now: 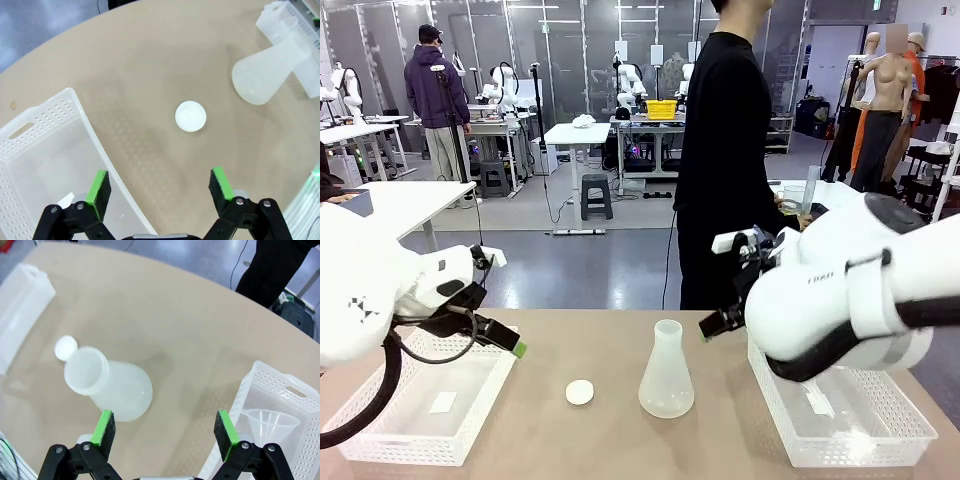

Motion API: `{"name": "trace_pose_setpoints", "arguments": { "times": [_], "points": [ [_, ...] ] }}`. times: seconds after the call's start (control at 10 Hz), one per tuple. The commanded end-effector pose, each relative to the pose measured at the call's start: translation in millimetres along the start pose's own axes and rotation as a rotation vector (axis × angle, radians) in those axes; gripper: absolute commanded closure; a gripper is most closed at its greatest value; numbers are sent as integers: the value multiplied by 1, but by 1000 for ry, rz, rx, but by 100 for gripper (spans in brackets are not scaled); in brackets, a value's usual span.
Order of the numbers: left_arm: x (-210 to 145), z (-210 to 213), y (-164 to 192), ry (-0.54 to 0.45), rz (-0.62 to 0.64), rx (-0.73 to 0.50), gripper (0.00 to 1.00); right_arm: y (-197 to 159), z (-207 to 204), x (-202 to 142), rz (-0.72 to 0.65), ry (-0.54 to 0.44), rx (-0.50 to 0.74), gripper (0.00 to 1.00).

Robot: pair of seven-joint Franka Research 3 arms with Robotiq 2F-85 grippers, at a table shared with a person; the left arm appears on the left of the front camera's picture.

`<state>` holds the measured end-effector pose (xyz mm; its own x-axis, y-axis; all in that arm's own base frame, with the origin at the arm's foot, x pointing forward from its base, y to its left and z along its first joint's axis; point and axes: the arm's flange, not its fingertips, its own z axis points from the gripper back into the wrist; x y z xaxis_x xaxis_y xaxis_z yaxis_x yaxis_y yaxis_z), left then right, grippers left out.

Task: Prepare the solutions needed for the experiment.
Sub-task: Pick up the Plastic Funnel and insert it into the Big flask.

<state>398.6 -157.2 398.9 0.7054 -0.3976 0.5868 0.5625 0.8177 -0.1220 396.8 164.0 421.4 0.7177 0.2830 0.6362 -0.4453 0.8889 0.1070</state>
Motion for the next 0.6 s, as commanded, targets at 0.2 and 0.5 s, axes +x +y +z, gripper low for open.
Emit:
{"name": "trace_pose_setpoints", "arguments": {
  "times": [0.2,0.5],
  "points": [
    [-7,-15,-1,47,-38,86,0,1,-12,-8,57,38,-25,0],
    [1,-25,21,-19,58,-148,0,-13,-17,2,-73,-16,158,0]
  ]
}}
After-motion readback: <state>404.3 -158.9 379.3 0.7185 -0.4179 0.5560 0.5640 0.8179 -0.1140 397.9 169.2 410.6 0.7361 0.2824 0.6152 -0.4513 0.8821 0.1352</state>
